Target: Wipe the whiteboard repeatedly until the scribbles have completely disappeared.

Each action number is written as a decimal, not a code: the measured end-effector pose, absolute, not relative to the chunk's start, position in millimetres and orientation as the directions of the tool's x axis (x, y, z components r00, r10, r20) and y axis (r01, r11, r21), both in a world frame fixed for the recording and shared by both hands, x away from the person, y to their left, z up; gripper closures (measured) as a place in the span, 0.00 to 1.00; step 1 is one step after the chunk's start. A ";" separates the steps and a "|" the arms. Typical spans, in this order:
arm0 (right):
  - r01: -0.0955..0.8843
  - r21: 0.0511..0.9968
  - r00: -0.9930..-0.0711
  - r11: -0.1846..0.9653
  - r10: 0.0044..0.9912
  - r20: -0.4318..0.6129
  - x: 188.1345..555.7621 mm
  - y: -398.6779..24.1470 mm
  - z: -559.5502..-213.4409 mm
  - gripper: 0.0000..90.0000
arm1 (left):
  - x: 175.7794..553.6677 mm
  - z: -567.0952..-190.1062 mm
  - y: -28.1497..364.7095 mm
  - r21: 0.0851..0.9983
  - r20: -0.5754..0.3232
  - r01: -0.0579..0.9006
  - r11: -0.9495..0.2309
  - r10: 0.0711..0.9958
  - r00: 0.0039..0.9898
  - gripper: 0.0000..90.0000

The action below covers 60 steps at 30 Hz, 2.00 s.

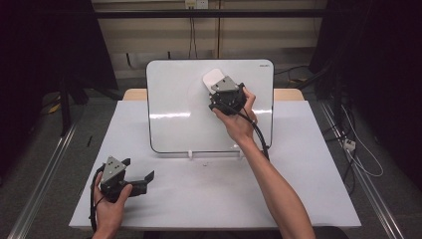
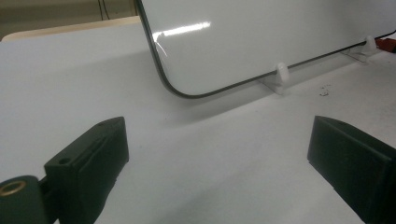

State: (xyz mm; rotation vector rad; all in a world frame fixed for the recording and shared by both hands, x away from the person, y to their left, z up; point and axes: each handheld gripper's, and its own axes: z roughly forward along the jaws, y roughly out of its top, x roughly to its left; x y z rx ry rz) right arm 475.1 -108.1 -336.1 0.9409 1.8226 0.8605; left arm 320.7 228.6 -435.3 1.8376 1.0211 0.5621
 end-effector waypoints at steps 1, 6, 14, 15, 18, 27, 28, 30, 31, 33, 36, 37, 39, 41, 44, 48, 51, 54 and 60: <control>0.249 0.844 -0.311 0.475 0.865 -0.394 474.2 -106.3 -336.6 0.35 | 320.9 -435.4 228.3 0.884 -0.043 0.410 -0.224 0.834 0.549 0.06; 0.247 0.827 -0.339 0.506 0.844 -0.415 468.0 -96.5 -343.3 0.35 | 320.6 -435.3 225.9 0.883 -0.039 0.409 -0.232 0.831 0.555 0.06; 0.209 0.765 -0.450 0.609 0.755 -0.477 447.1 -58.0 -370.8 0.35 | 321.3 -435.8 224.8 0.880 -0.037 0.411 -0.237 0.829 0.558 0.06; 0.200 0.757 -0.462 0.622 0.742 -0.486 444.5 -52.1 -373.8 0.35 | 321.3 -435.8 224.8 0.881 -0.038 0.411 -0.236 0.829 0.558 0.06; 0.174 0.746 -0.480 0.642 0.717 -0.505 437.3 -35.0 -383.2 0.35 | 321.0 -435.2 225.7 0.880 -0.034 0.410 -0.241 0.828 0.560 0.06; 0.166 0.747 -0.485 0.644 0.713 -0.507 444.4 -29.1 -375.4 0.35 | 322.9 -437.0 223.2 0.879 -0.044 0.415 -0.235 0.827 0.561 0.06; 0.172 0.754 -0.481 0.634 0.722 -0.498 447.4 -30.4 -372.9 0.35 | 322.7 -437.0 223.0 0.878 -0.041 0.415 -0.238 0.826 0.563 0.06; 0.180 0.765 -0.473 0.618 0.736 -0.484 453.7 -33.7 -367.1 0.35 | 321.7 -436.7 223.4 0.880 -0.044 0.414 -0.234 0.827 0.561 0.06; 0.184 0.769 -0.467 0.613 0.742 -0.480 456.8 -35.5 -363.5 0.35 | 321.4 -436.4 224.2 0.880 -0.041 0.412 -0.235 0.828 0.560 0.06; 0.193 0.779 -0.448 0.596 0.760 -0.471 463.4 -40.8 -354.9 0.35 | 321.4 -436.5 225.6 0.881 -0.044 0.414 -0.230 0.831 0.555 0.06; 0.236 0.810 -0.409 0.536 0.811 -0.418 475.9 -55.9 -341.3 0.35 | 320.7 -436.8 227.3 0.880 -0.046 0.416 -0.227 0.833 0.552 0.06; 0.246 0.820 -0.391 0.516 0.827 -0.403 479.8 -62.0 -336.9 0.35 | 320.4 -436.9 227.6 0.880 -0.046 0.417 -0.228 0.832 0.552 0.06; 0.267 0.831 -0.354 0.488 0.852 -0.386 485.5 -73.9 -328.2 0.35 | 320.2 -437.2 228.1 0.880 -0.048 0.418 -0.225 0.834 0.550 0.06; 0.278 0.843 -0.320 0.460 0.872 -0.370 490.3 -86.4 -320.5 0.35 | 320.3 -437.0 228.6 0.880 -0.047 0.418 -0.225 0.835 0.548 0.06; 0.289 0.849 -0.303 0.442 0.884 -0.357 494.2 -97.6 -314.4 0.35 | 319.9 -436.2 228.3 0.882 -0.047 0.416 -0.223 0.836 0.547 0.06; 0.283 0.841 -0.292 0.462 0.876 -0.383 492.9 -92.2 -315.6 0.35 | 319.9 -435.7 227.9 0.883 -0.042 0.412 -0.225 0.836 0.547 0.06; 0.286 0.831 -0.303 0.477 0.868 -0.394 491.3 -87.8 -317.3 0.35 | 320.1 -436.0 227.7 0.882 -0.043 0.414 -0.226 0.835 0.548 0.06; 0.285 0.819 -0.323 0.498 0.855 -0.407 489.5 -79.0 -320.4 0.35 | 319.9 -436.0 228.0 0.882 -0.043 0.414 -0.225 0.837 0.546 0.06; 0.255 0.816 -0.341 0.518 0.838 -0.426 484.7 -59.0 -329.1 0.35 | 319.7 -435.5 228.9 0.884 -0.040 0.411 -0.224 0.838 0.545 0.06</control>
